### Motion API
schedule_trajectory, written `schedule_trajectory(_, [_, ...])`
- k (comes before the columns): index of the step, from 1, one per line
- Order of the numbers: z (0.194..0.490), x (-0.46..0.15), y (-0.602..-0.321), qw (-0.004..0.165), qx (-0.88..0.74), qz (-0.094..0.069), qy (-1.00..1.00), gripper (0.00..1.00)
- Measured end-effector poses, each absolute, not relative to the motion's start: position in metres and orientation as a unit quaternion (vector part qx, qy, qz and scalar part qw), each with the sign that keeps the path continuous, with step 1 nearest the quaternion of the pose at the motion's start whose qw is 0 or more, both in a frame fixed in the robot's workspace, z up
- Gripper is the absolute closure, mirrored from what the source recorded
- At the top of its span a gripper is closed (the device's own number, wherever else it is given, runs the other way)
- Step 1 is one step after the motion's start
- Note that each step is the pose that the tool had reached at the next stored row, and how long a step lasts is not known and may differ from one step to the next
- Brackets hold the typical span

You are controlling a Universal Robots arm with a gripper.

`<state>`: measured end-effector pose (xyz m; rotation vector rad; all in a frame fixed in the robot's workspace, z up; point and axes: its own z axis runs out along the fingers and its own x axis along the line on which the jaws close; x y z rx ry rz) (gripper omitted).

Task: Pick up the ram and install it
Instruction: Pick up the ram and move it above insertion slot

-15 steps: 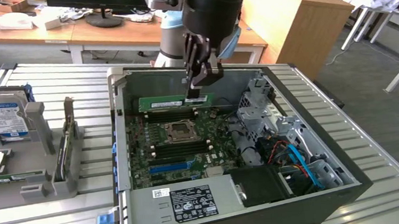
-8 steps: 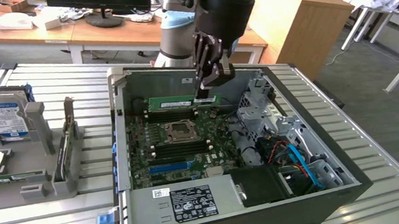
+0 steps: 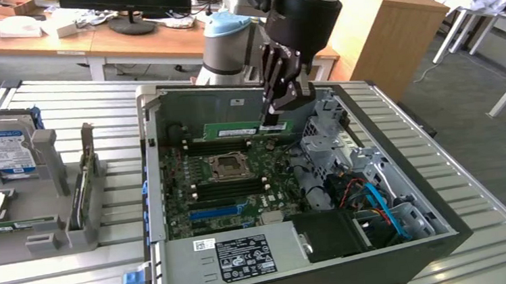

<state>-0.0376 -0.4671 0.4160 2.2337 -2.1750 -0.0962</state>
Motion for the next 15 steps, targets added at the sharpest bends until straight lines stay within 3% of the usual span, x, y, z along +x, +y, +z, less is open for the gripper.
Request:
schedule_trajectory(8, [0.415, -0.032, -0.465, 0.012, 0.716, -0.032, -0.697, 0.88])
schedule_trajectory(15, [0.412, -0.032, -0.446, 0.012, 0.716, -0.032, -0.697, 0.88])
